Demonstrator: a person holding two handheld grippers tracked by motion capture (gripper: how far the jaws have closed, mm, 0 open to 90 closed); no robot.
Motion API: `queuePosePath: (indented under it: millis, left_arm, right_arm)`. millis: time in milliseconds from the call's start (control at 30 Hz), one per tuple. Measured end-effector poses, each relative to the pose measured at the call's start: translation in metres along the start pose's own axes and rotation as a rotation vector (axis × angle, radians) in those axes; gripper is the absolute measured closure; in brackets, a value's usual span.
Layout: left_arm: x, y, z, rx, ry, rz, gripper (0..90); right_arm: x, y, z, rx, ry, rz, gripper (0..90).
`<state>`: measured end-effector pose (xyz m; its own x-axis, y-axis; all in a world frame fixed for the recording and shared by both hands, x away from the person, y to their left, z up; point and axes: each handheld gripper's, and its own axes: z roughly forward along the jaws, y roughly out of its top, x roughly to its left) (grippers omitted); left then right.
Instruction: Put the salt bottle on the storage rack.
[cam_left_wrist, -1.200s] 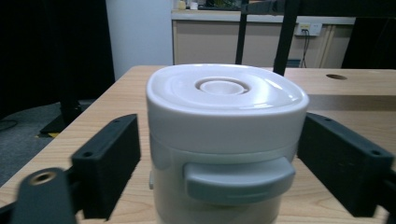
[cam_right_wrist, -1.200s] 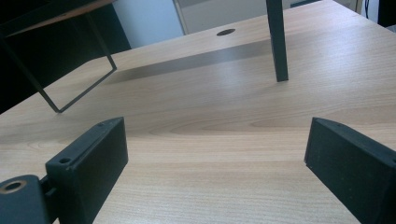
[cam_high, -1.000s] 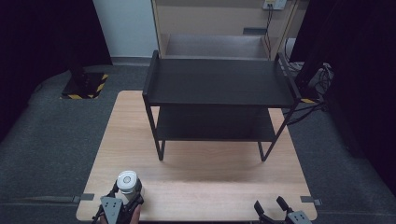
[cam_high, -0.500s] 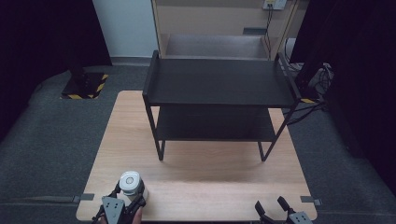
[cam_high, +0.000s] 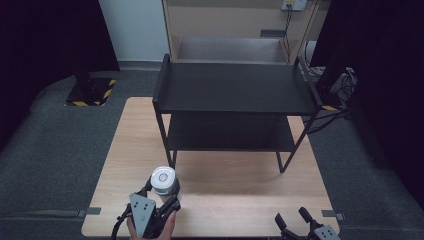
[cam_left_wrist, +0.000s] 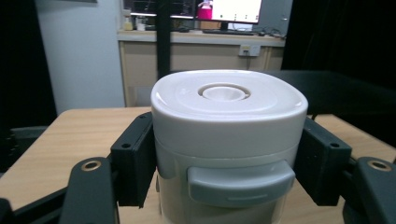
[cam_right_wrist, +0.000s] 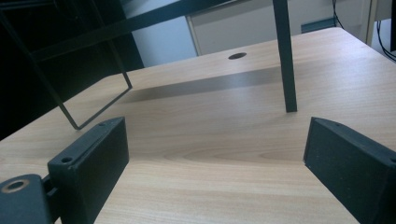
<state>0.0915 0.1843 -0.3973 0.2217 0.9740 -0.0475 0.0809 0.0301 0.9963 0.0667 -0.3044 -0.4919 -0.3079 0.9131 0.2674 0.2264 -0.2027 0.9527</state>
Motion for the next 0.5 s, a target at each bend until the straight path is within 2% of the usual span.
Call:
queuePosePath:
  millis: [200, 500]
  left_arm:
    - [-0.016, 0.027, 0.018, 0.000, -0.021, 0.014, 30.0]
    - [-0.033, 0.049, 0.042, -0.014, -0.033, 0.021, 30.0]
  right_arm:
    - [-0.006, 0.003, 0.001, -0.009, 0.021, 0.002, 7.1]
    - [-0.014, 0.008, 0.006, -0.010, 0.037, 0.002, 7.2]
